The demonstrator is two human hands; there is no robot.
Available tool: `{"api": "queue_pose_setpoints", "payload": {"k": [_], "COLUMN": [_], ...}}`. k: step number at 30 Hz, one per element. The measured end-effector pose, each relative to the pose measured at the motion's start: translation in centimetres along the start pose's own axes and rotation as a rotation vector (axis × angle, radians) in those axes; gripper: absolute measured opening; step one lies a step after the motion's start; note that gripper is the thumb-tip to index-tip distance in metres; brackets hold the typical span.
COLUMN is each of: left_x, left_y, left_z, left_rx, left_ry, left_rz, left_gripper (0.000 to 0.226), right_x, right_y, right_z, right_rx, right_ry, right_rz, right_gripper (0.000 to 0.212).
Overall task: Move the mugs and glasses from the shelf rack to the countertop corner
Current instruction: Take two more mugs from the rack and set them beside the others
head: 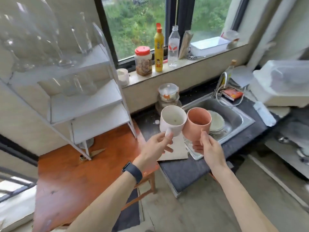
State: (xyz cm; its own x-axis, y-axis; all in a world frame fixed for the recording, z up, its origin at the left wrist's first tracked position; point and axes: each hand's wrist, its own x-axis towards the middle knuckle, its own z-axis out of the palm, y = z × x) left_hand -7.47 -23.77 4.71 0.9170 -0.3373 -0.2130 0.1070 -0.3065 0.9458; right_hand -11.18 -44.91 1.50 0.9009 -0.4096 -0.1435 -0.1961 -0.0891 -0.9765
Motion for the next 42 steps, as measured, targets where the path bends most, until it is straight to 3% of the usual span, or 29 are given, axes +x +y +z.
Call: {"api": "queue_pose_setpoints", "payload": {"k": [5,14,20,26,35,42], "left_x": [3.1,2.0,0.0,0.1,5.8,9.8], "left_y": [4.9,12.9,17.9,21.1,25.0,29.3], "left_z": [13.7,44.1,60.6,73.4,93.3,107.6], "left_rx": [0.118,0.087,0.054,0.079,0.179,0.249], "left_ry": [-0.25,-0.645,-0.847,-1.007,-1.187,-1.292], "left_rz": [0.091,0.17,0.204,0.223,0.288,0.348], "left_gripper": [0.047,0.029,0.02,0.024,0.046,0.047], "right_x": [-1.2,-7.1,-11.1,-12.9,-9.3,-6.3], "right_y": [2.7,7.2,9.1,10.7,13.4,14.9], "right_z": [-14.2,-42.7,-58.1,-69.0,-84.9,-97.5], "right_rx": [0.045,0.073,0.035,-0.004,0.065,0.085], "right_ry": [0.279,0.712,0.911,1.042,1.218,1.295], "right_rz": [0.042,0.061,0.1,0.191,0.236,0.308], "right_gripper": [0.042,0.047,0.048,0.061,0.052,0.061]}}
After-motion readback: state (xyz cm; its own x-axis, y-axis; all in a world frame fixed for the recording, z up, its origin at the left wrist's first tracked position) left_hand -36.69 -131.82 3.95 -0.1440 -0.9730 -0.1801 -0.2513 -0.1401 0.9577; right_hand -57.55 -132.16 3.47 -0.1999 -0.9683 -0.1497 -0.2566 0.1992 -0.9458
